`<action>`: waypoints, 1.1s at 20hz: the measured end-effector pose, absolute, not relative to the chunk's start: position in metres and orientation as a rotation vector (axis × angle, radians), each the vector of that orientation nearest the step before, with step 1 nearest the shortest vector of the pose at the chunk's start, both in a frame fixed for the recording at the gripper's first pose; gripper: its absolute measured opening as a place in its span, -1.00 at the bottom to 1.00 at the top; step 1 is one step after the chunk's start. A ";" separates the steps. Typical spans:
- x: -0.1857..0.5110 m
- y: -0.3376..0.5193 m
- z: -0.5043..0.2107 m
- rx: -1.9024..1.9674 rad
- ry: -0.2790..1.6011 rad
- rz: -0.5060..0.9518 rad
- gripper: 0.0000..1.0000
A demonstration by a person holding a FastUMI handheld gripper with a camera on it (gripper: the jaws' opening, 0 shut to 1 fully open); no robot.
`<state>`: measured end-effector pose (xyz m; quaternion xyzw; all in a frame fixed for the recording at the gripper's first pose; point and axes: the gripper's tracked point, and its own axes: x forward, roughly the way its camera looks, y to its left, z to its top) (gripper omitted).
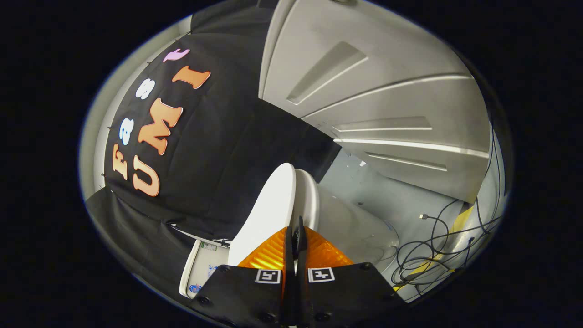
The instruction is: Open the toilet lid.
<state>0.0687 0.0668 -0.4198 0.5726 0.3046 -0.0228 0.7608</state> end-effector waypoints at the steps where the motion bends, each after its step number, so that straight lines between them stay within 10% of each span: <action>1: 0.070 0.066 -0.414 1.230 0.656 -0.052 -0.84; 22: 0.154 0.109 -0.211 0.838 0.320 0.035 -0.84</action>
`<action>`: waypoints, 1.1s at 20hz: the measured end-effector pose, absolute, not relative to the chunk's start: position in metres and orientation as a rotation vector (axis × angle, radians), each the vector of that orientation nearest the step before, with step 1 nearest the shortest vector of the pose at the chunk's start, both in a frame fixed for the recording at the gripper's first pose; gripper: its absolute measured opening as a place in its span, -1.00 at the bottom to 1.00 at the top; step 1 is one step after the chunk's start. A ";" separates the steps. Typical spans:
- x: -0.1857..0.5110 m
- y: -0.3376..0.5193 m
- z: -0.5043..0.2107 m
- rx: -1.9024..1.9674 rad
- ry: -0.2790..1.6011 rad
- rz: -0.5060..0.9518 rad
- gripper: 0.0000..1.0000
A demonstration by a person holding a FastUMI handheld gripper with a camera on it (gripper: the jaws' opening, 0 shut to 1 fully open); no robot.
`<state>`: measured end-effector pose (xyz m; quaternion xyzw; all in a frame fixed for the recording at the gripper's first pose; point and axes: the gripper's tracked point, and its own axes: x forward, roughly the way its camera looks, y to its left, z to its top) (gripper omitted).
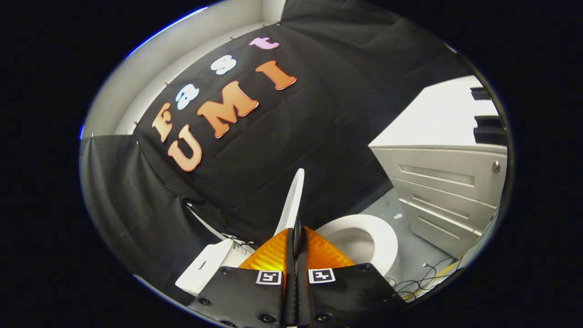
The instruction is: Open the toilet lid.
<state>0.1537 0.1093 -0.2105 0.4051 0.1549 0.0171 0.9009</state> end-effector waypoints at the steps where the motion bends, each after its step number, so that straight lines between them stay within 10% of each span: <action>1: 0.155 0.118 -0.200 0.805 0.321 0.053 -0.84; 22: 0.173 0.289 -0.032 0.452 0.277 0.313 -0.84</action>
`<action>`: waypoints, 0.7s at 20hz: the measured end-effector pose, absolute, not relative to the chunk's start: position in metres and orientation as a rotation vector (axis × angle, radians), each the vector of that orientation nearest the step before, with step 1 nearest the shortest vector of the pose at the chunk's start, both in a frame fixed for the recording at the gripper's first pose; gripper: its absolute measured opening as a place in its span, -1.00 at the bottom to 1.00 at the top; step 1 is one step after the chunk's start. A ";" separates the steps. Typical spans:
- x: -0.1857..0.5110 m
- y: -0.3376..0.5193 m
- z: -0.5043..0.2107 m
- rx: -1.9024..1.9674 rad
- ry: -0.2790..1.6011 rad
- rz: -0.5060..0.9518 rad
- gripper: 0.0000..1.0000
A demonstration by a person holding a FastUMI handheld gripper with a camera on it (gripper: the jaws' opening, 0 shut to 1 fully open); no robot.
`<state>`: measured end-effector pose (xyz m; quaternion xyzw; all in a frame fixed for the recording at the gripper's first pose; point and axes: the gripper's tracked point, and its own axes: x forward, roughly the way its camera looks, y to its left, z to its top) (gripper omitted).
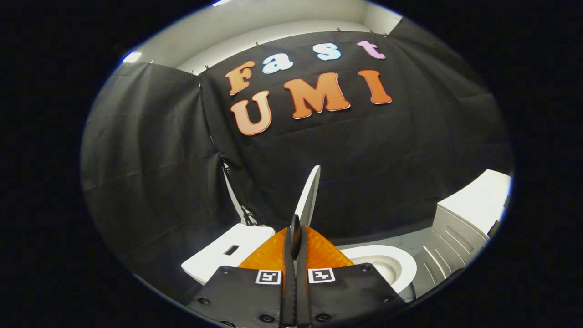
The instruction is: Open the toilet lid.
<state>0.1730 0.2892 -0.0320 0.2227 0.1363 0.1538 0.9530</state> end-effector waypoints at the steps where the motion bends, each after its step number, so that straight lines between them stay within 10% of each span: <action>1: 0.173 0.300 -0.027 0.447 0.276 0.329 -0.84; 14: 0.167 0.408 0.010 0.364 0.294 0.442 -0.83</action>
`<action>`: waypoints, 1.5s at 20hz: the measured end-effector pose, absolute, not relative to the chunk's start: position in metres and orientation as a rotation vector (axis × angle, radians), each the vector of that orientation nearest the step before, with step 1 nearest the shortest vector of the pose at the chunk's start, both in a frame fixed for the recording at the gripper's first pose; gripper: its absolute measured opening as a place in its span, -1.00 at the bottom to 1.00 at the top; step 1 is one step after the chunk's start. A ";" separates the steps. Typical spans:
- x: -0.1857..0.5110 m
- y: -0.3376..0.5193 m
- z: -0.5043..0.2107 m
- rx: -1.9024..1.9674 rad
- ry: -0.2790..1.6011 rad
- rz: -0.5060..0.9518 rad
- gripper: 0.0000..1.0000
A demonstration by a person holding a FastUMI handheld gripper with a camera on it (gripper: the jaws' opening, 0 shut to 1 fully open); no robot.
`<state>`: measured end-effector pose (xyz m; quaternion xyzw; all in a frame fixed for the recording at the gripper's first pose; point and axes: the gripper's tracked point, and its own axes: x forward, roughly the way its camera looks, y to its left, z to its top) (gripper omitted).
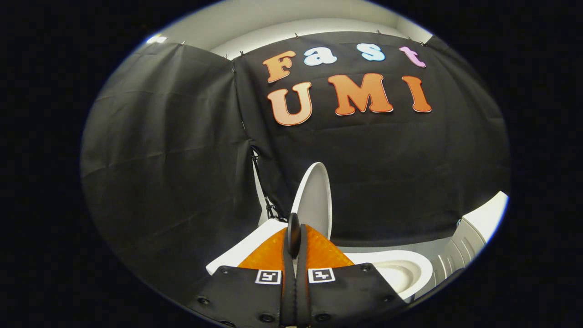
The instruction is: Open the toilet lid.
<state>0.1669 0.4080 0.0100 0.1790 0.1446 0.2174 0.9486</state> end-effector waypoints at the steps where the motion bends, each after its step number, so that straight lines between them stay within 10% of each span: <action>1: 0.167 0.414 0.012 0.358 0.296 0.447 -0.83; 30: 0.159 0.547 0.020 0.081 0.289 0.454 -0.77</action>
